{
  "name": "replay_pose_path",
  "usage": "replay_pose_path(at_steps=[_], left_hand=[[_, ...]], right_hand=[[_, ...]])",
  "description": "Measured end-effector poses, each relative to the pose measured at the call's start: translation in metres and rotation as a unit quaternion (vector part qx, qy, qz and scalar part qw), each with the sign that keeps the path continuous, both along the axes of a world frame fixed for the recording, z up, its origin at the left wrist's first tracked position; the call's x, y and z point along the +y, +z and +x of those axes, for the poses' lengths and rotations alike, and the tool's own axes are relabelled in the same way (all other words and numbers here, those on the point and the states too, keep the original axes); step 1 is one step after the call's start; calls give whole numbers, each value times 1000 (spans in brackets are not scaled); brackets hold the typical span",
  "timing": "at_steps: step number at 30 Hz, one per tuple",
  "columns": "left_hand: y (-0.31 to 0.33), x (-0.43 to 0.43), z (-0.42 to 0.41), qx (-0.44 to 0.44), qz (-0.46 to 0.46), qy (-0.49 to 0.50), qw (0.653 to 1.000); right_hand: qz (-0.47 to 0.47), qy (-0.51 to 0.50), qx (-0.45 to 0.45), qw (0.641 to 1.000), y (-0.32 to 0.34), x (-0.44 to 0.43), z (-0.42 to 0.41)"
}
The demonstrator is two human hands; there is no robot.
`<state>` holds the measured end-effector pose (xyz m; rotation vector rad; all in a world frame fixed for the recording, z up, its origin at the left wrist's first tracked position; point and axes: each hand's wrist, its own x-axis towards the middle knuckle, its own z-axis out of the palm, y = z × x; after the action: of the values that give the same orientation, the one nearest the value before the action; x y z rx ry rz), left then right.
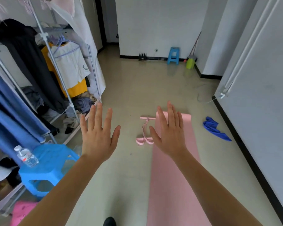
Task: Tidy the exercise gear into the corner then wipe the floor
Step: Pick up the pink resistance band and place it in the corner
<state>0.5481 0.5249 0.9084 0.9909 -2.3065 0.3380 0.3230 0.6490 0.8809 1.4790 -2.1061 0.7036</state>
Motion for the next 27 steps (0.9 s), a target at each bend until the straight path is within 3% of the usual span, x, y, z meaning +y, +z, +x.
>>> replay_pose_path(at_steps=[9, 12, 17, 23, 27], left_hand=[[-9, -267, -107, -63, 55, -54, 995], [2, -314, -144, -56, 35, -83, 994], [-13, -416, -257, -78, 31, -145, 986], [-71, -527, -402, -164, 60, -190, 966], [-62, -597, -505, -189, 59, -216, 956]], right_hand=[[47, -78, -35, 995, -8, -235, -90], [43, -101, -29, 993, 0, -264, -118], [45, -169, -53, 983, -22, -338, -204], [82, -234, -111, 962, -86, -439, -334], [94, -273, -156, 945, -82, -507, -419]])
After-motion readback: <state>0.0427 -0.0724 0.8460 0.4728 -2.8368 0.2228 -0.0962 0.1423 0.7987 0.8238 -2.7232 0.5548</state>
